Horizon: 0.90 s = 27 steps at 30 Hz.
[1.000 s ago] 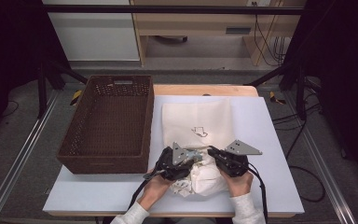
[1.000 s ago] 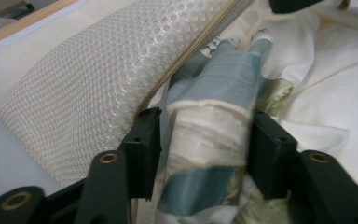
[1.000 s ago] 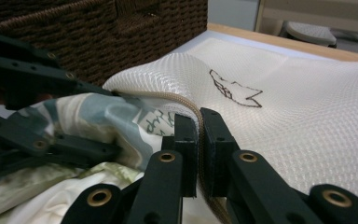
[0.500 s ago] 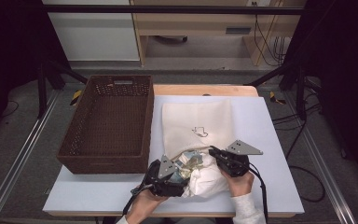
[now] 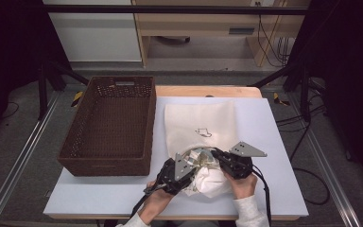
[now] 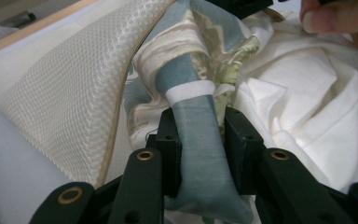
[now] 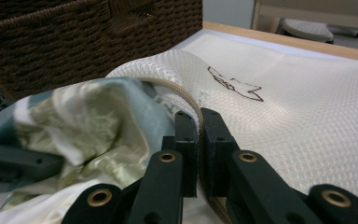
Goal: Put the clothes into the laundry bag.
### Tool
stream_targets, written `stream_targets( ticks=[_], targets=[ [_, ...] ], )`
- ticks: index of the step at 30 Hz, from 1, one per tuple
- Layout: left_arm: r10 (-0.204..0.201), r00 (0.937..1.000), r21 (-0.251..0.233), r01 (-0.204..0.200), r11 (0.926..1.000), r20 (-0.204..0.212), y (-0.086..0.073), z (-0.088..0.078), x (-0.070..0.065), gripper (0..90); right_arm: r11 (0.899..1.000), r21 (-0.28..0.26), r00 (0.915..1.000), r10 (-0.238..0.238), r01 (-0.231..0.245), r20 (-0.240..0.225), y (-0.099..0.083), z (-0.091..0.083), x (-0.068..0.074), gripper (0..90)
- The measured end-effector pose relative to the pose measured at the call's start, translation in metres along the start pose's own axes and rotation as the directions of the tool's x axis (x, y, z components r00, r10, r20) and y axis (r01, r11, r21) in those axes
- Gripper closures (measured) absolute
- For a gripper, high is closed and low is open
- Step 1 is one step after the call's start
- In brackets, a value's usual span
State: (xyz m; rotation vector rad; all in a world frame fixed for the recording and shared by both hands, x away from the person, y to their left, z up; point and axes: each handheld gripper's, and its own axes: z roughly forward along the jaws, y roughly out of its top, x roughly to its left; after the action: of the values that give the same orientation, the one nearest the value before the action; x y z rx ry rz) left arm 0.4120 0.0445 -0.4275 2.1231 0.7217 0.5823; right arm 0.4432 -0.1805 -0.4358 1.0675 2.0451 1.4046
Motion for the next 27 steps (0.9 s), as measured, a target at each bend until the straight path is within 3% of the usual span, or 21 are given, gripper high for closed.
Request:
stream_targets(
  ticks=[2,6,11,15,18,22,24,25,27],
  targets=[
    [0.021,0.9995,0.022,-0.02,0.9996,-0.024,0.005,0.008,0.004,68.7,1.0,-0.014,1.0,0.006,-0.006,0.002,0.001,-0.002,-0.001,86.3],
    [0.017,0.9986,0.047,-0.015,0.9988,-0.05,0.002,0.027,0.014,67.5,1.0,-0.031,0.9999,-0.003,0.003,-0.01,0.005,-0.007,0.001,86.2],
    [-0.013,0.9996,0.037,0.014,0.9992,-0.027,-0.003,0.034,0.025,65.7,0.999,-0.04,0.9996,-0.014,0.013,-0.024,0.007,-0.009,0.003,86.2],
    [-0.046,0.9989,-0.006,0.046,0.9989,0.005,-0.008,0.027,0.029,60.4,0.999,-0.027,0.9995,-0.019,0.018,-0.027,0.005,-0.005,0.004,86.3],
    [-0.064,0.9974,-0.038,0.065,0.9971,0.033,-0.013,0.014,0.027,44.9,1.0,-0.013,0.9995,-0.019,0.018,-0.025,0.002,-0.002,0.003,86.4],
    [-0.058,0.9979,-0.058,0.059,0.9965,0.028,-0.021,-0.002,0.019,34.2,1.0,-0.011,0.9996,-0.022,0.022,-0.019,0.002,-0.002,0.003,86.4],
    [-0.063,0.9978,-0.059,0.064,0.9962,0.022,-0.025,-0.004,0.016,34.9,1.0,-0.014,0.9996,-0.025,0.025,-0.016,0.002,-0.003,0.004,86.4],
    [-0.054,0.9985,-0.057,0.054,0.9969,-0.008,-0.027,-0.004,0.013,38.9,0.999,-0.015,0.9995,-0.028,0.028,-0.017,0.003,-0.002,0.004,86.3],
    [-0.043,0.9986,-0.063,0.041,0.9972,-0.032,-0.03,-0.003,0.012,55.8,1.0,-0.015,0.9995,-0.027,0.027,-0.016,0.003,-0.002,0.006,86.4]
  ],
)
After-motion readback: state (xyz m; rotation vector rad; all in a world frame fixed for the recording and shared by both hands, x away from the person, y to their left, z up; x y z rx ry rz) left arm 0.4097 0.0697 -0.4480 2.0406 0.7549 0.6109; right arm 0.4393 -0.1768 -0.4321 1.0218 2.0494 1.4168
